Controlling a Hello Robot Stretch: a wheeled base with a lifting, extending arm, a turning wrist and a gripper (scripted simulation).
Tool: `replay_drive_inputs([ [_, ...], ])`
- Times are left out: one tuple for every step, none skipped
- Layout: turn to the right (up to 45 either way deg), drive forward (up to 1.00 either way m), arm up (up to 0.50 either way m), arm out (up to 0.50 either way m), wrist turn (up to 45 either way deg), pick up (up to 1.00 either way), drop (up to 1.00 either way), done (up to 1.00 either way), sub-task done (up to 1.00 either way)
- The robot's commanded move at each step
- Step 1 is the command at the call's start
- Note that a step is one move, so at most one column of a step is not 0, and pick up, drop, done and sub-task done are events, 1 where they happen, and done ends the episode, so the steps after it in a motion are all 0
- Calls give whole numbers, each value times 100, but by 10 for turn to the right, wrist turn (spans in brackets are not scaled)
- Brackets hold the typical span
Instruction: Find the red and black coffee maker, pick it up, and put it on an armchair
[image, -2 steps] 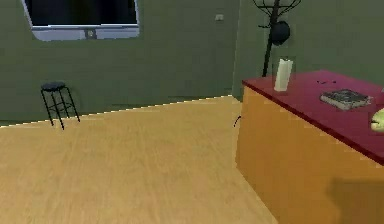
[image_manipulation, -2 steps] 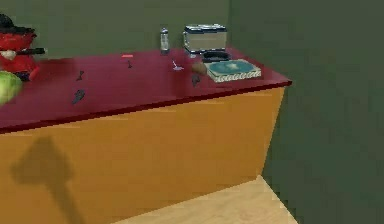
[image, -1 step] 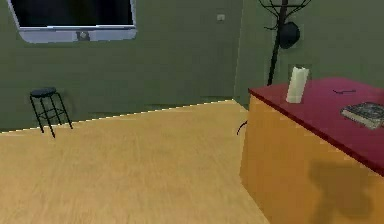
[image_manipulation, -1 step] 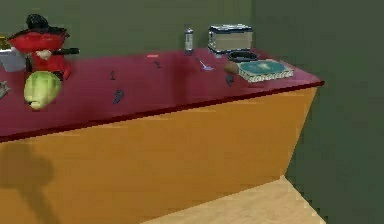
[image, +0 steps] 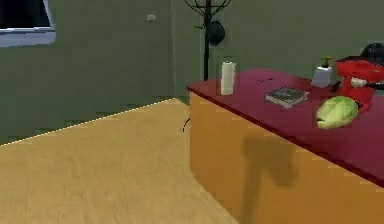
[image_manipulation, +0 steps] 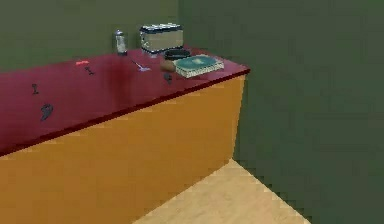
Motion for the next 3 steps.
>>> replay_drive_inputs([
  [0,45,0,0,0,0,0,0,0],
  [-300,0,0,0,0,0,0,0,0],
  [-30,0,0,0,0,0,0,0,0],
])
